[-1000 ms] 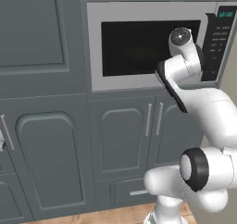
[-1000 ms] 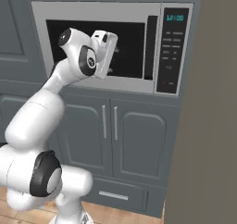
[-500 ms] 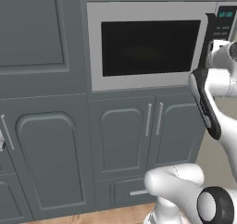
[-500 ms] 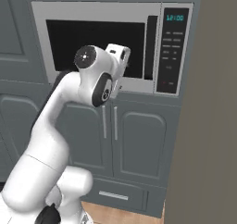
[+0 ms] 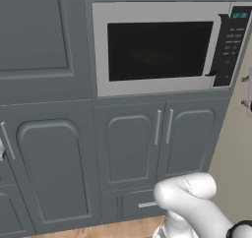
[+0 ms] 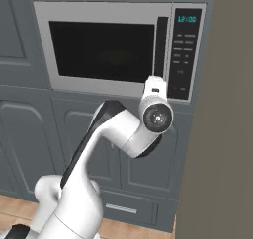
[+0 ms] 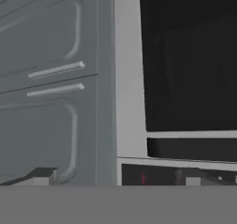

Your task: Pick the potato from the sink and place it in the bowl. Then pick the bowl and place it in the microwave. Then close the microwave door and press the start button.

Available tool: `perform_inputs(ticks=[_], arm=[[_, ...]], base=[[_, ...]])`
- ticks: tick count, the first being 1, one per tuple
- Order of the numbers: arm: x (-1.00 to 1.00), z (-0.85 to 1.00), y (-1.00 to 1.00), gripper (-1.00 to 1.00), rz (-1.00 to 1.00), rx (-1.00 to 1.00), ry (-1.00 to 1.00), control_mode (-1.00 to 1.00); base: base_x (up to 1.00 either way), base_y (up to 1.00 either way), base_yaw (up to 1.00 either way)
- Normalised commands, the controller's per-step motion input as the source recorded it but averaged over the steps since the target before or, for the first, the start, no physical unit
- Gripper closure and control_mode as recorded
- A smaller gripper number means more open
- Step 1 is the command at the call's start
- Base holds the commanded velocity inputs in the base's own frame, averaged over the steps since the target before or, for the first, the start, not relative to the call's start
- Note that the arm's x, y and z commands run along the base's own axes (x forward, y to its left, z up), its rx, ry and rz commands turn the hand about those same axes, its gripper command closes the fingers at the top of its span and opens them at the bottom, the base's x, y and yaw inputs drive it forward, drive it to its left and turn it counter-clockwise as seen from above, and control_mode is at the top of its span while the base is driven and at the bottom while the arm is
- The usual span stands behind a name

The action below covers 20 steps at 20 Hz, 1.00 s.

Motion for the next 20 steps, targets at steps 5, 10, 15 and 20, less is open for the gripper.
perform_inputs(ticks=[5,10,15,20], arm=[[0.3,-0.01,-0.13,-1.0,0.11,-0.03,-0.24,-1.0],[0.25,-0.01,-0.04,-1.0,0.0,-0.03,-0.19,-1.0],[0.56,-0.13,-0.12,1.0,0.0,0.0,0.0,-1.0],[0.41,-0.01,-0.43,1.0,0.0,0.0,0.0,-1.0]], base=[[0.0,0.0,0.0],[0.0,0.0,0.0],[0.0,0.0,0.0],[0.0,0.0,0.0]])
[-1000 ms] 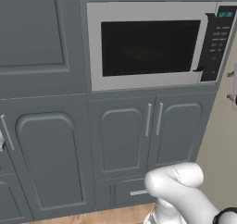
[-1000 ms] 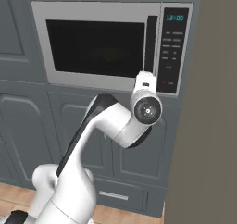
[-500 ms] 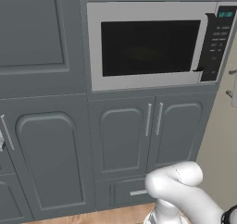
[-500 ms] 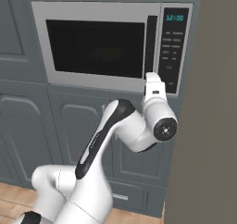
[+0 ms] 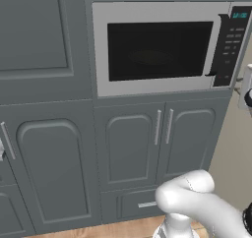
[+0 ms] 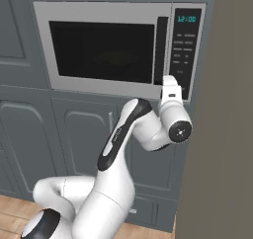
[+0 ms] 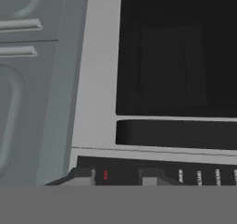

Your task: Pick the potato from the sink and place it in the bowl. Then pick the bowl and place it in the microwave. Then close the microwave door and press the start button.

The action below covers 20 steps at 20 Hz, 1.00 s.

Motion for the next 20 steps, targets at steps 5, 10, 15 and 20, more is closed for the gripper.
perform_inputs(ticks=[5,10,15,20], arm=[[0.5,-0.04,-0.2,1.0,0.0,0.0,0.0,-1.0],[0.41,-0.07,-0.26,1.0,0.0,0.0,0.0,-1.0],[0.4,-0.2,-0.2,1.0,0.0,0.0,0.0,-1.0],[0.47,-0.08,-0.04,1.0,-0.04,0.0,0.0,-1.0]], base=[[0.0,0.0,0.0],[0.0,0.0,0.0],[0.0,0.0,0.0],[0.0,0.0,0.0]])
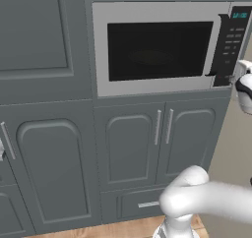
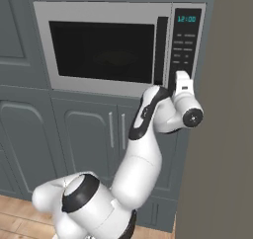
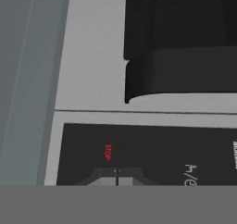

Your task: Pick the potato from the sink and place it in the bowl. Then pick the bowl and place it in the microwave. Then close the microwave door and press the start button.

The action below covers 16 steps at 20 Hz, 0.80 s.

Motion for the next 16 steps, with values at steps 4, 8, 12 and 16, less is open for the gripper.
perform_inputs(ticks=[4,8,12,16], arm=[[0.23,-0.14,-0.27,1.0,-0.01,0.0,-0.01,-1.0],[0.25,-0.18,-0.24,1.0,0.0,0.0,-0.01,-1.0],[0.57,-0.07,-0.03,1.0,-0.03,0.0,0.0,-1.0],[0.54,-0.02,-0.01,1.0,-0.04,0.0,0.0,-1.0]], base=[[0.0,0.0,0.0],[0.0,0.0,0.0],[0.0,0.0,0.0],[0.0,0.0,0.0]])
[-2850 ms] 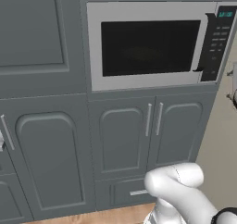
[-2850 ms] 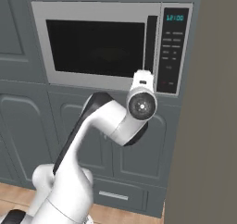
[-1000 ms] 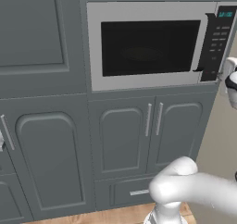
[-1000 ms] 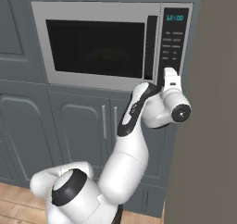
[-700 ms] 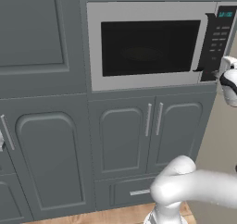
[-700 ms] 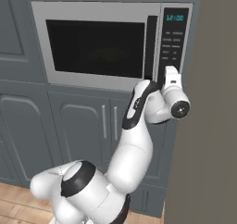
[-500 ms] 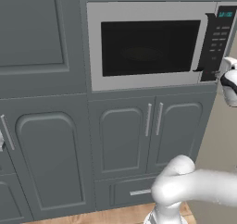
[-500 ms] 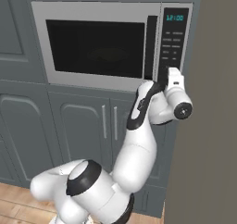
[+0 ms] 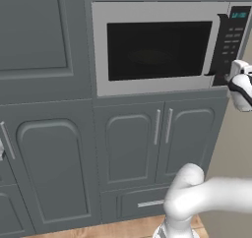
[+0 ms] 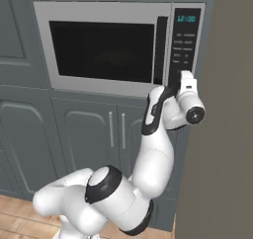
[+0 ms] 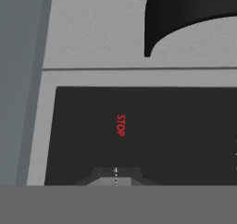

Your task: Pick the potato from the sink and place it in the bowl. Then pick the bowl and place it in the microwave. Then close the microwave door and press the start button.

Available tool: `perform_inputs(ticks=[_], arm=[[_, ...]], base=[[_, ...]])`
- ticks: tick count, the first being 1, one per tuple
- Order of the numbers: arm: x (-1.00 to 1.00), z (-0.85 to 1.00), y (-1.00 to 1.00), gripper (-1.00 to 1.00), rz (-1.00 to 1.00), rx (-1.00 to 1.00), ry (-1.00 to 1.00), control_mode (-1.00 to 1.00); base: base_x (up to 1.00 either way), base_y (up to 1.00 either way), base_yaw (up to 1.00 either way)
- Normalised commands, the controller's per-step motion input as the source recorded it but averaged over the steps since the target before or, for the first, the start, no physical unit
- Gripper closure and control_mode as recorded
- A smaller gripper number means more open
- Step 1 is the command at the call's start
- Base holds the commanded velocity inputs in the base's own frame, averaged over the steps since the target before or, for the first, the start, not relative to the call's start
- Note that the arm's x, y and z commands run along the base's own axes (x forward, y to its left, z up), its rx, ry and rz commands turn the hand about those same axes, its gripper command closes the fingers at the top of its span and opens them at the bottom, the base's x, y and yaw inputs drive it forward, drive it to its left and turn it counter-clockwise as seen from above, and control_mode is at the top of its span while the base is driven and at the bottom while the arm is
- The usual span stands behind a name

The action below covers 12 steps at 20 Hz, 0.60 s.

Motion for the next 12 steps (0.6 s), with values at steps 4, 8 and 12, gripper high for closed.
perform_inputs(ticks=[4,8,12], arm=[[0.36,-0.1,-0.17,1.0,0.0,0.0,0.0,-1.0],[0.06,-0.04,-0.1,1.0,0.0,0.02,0.01,-1.0],[0.0,0.0,0.0,1.0,0.0,0.0,0.0,-1.0]], base=[[0.0,0.0,0.0],[0.0,0.0,0.0],[0.0,0.0,0.0]])
